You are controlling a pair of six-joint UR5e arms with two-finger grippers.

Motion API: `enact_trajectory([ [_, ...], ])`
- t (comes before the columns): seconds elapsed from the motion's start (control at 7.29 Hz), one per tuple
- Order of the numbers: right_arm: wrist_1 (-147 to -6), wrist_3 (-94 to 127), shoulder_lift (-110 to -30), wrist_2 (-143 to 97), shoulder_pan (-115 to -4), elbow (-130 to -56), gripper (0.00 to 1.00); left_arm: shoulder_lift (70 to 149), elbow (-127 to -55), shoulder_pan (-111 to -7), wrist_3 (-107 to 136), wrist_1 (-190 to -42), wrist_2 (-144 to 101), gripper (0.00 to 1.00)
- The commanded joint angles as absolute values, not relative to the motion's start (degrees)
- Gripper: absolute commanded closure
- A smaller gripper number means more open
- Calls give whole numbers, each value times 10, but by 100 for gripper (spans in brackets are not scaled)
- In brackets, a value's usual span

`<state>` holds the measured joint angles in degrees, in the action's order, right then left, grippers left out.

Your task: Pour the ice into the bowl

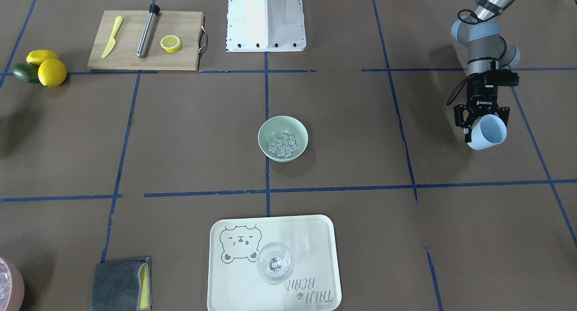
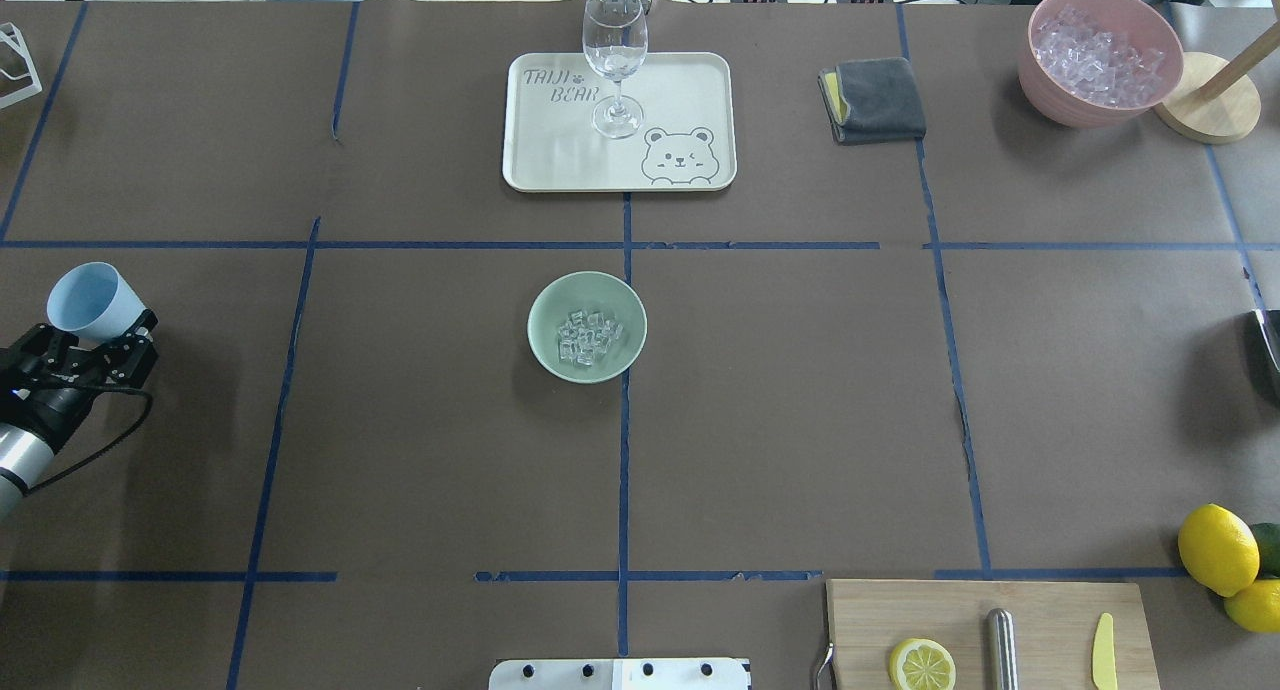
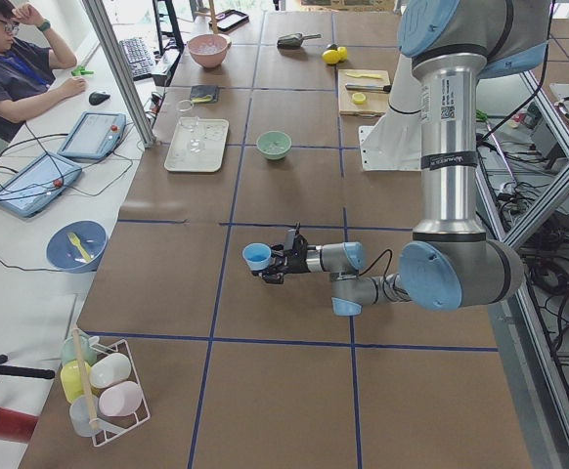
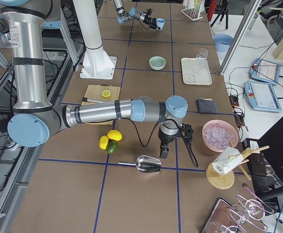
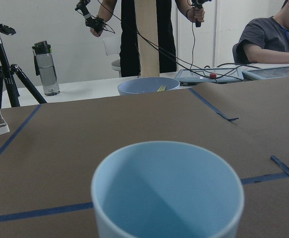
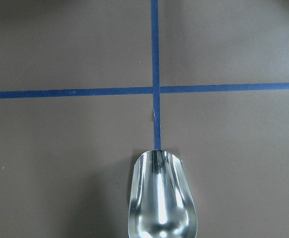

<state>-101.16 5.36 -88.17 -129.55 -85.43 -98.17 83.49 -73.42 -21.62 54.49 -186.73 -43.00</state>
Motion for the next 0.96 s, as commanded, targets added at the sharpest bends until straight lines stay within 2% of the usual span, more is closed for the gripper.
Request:
enact_trajectory([
  [0.0,-1012,54,-882,-1296,-854,-982,0,835,-725,-195,567,-1869,-405,78],
  [0.14,-1012,54,-881,-1296,-854,-982,0,834,-725,-190,568,-1872,-401,75],
  [0.27,-1012,54,-881,-1296,-854,-982,0,835,-724,-185,568,-1872,-399,64],
  [0.55,-1012,54,-880,-1296,-854,-982,0,834,-723,-174,567,-1871,-396,32],
  [0.69,-1012,54,-880,-1296,-854,-982,0,834,-723,-172,567,-1872,-391,6],
  [0.82,-1012,54,-880,-1296,-854,-982,0,834,-723,-172,566,-1872,-391,1],
])
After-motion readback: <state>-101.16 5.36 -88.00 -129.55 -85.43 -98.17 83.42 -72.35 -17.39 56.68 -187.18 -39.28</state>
